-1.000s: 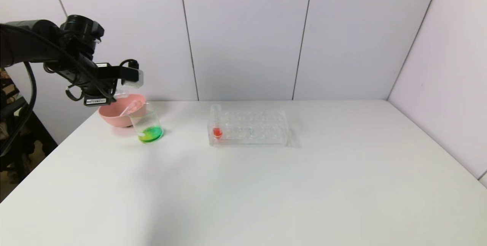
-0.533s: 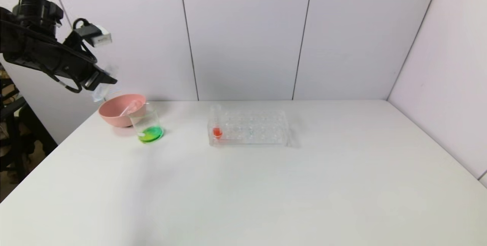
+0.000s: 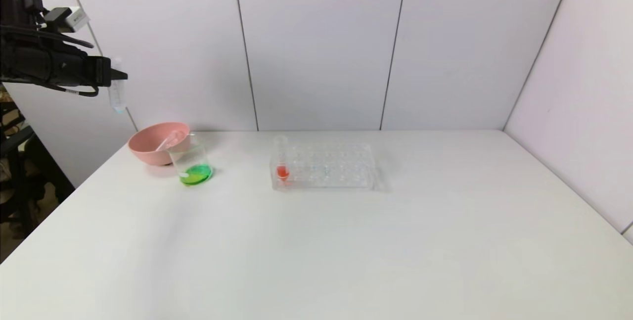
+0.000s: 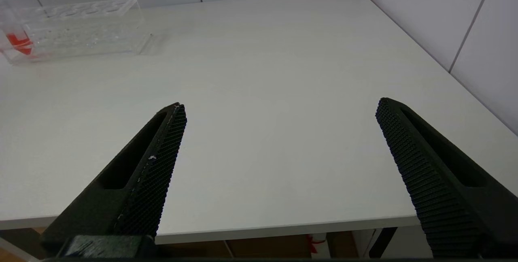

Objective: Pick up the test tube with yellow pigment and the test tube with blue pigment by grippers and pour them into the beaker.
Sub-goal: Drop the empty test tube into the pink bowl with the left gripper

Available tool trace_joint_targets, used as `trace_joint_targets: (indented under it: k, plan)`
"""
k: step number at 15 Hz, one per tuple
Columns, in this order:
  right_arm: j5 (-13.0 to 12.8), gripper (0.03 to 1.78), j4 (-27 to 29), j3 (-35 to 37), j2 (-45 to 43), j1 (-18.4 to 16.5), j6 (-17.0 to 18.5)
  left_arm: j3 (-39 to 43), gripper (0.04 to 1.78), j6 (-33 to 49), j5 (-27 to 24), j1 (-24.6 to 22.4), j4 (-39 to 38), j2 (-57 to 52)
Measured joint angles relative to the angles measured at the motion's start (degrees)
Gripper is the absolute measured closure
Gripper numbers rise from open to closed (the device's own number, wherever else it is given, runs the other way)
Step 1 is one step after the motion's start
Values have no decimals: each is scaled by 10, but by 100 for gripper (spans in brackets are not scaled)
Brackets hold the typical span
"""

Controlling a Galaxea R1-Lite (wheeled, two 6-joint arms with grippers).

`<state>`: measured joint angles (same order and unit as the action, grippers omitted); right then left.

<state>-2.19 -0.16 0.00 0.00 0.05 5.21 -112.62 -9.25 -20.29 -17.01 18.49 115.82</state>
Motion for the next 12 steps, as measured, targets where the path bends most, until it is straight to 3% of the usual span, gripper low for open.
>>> trace_joint_targets:
  k: [9, 12]
  plan:
    - [0, 10, 0, 0, 0, 0, 0, 12, 138, 75, 5, 13, -47, 68]
    - [0, 10, 0, 0, 0, 0, 0, 16, 138, 106, 27, 24, -46, 77]
